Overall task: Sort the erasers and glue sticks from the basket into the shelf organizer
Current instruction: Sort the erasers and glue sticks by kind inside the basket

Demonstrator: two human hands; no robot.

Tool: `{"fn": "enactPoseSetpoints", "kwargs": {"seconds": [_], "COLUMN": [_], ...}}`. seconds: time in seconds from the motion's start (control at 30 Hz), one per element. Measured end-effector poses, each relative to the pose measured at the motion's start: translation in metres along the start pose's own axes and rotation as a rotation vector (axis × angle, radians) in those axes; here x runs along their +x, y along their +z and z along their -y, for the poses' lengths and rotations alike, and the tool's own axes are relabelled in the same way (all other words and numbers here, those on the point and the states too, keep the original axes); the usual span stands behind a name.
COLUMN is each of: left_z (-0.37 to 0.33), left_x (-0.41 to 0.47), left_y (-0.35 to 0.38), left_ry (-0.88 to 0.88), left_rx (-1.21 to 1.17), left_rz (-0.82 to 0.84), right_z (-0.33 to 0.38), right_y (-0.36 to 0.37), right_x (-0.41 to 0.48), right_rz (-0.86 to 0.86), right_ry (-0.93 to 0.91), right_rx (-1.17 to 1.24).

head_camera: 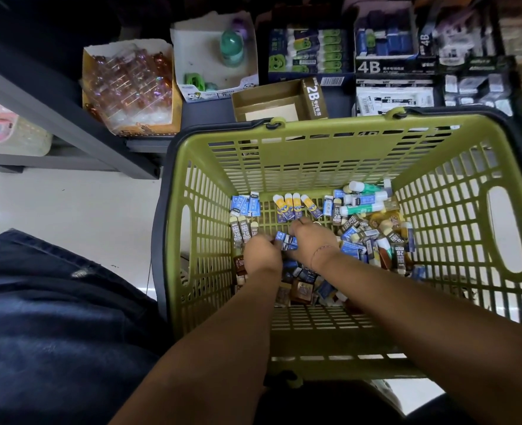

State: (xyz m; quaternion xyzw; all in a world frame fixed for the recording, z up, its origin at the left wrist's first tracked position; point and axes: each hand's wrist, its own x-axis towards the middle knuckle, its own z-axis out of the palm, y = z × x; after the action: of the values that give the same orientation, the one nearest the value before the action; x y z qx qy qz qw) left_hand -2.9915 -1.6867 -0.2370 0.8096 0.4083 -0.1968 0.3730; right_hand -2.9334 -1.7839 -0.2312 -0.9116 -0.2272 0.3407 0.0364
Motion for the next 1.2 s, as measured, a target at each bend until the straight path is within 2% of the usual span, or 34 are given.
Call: {"fn": "enactPoseSetpoints", "kwargs": {"seconds": [0.27,0.47,0.57,0.63,0.73,0.83,0.93,1.07,1.13,1.2], "left_z": [-0.003,-0.005,-0.006,-0.01,-0.025,-0.034,-0.034,-0.036,-0.042,-0.046], "left_x": [-0.002,-0.005,-0.005,-0.004,0.004,0.012,0.018,0.026,0.024,0.029], "left_y": [0.002,0.0,-0.001,-0.007,-0.024,-0.038,-0.042,-0.038,-0.042,-0.048], "left_ry": [-0.042,-0.028,0.0,0.02,0.017,-0.019,-0.125,-0.374,-0.436,-0.421], "left_rx": [-0.049,0.089,0.084,0.027,-0.137,-0.23,-0.361,-0.715,-0.807,-0.67], "left_rz": [0.023,0.062,0.008,-0.109,-0.331,-0.422,-0.4,-0.397,-0.304,-0.102], "right_z": [-0.007,-0.006,-0.008,-0.007,0.004,0.025,0.045,0.06,0.064,0.067], "right_y": [-0.003,-0.005,-0.007,-0.012,-0.026,-0.04,-0.049,-0.05,-0.05,-0.05], "right_x": [-0.006,-0.005,-0.008,-0.011,-0.008,0.008,0.026,0.046,0.052,0.056], "right_rz": [-0.054,-0.034,-0.073,-0.11,-0.134,-0.128,-0.132,-0.139,-0.153,-0.154], "right_ry": [0.047,0.089,0.087,0.106,0.186,0.275,0.315,0.406,0.442,0.47], "right_rx": [-0.069,-0.015,-0.024,0.081,0.47,0.782,0.856,0.866,0.796,0.756]}}
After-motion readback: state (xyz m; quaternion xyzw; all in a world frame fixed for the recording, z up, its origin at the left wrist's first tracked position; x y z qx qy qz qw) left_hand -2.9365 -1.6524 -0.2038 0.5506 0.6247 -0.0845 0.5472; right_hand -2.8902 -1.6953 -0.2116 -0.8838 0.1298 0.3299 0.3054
